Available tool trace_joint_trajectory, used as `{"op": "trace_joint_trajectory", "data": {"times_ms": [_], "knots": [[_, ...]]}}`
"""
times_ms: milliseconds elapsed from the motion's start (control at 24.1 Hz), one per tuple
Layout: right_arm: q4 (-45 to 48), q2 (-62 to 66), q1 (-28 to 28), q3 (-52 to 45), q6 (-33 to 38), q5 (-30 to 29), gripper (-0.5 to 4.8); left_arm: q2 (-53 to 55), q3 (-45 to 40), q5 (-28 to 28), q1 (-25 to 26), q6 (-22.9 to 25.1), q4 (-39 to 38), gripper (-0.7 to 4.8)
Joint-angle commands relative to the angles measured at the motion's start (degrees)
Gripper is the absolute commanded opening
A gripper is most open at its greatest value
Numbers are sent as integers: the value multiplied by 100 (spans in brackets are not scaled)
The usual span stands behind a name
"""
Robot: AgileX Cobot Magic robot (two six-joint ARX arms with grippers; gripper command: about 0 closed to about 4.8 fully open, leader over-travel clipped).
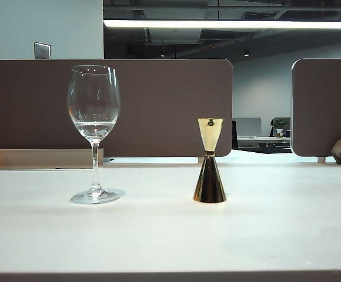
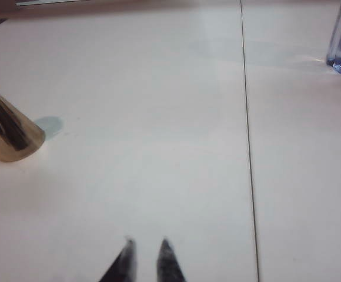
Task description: Pick up the jigger and pour the water inside into the glass.
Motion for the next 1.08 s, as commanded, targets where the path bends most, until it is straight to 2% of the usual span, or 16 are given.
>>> {"op": "trace_joint_trajectory", "data": {"times_ms": [42, 374, 457, 540, 706, 872, 1080], "knots": [[317, -2, -2, -7, 503, -291, 54, 4, 0, -15, 9, 22, -9, -5], [387, -2, -2, -7, 625, -439, 54, 4, 0, -15, 9, 22, -9, -5], [378, -2, -2, -7, 1012, -442, 54, 4, 0, -15, 9, 22, -9, -5], [385, -2, -2, -2, 1805, -560, 54, 4, 0, -15, 9, 22, -9, -5], [437, -2, 0, -2, 2175, -931, 53, 4, 0, 37, 7, 22, -9, -5], [479, -4, 0, 46, 2227, -1119, 53, 4, 0, 321, 7, 24, 15, -5], [470, -4, 0, 46, 2227, -1353, 53, 4, 0, 308, 9, -81, 15, -5]]}}
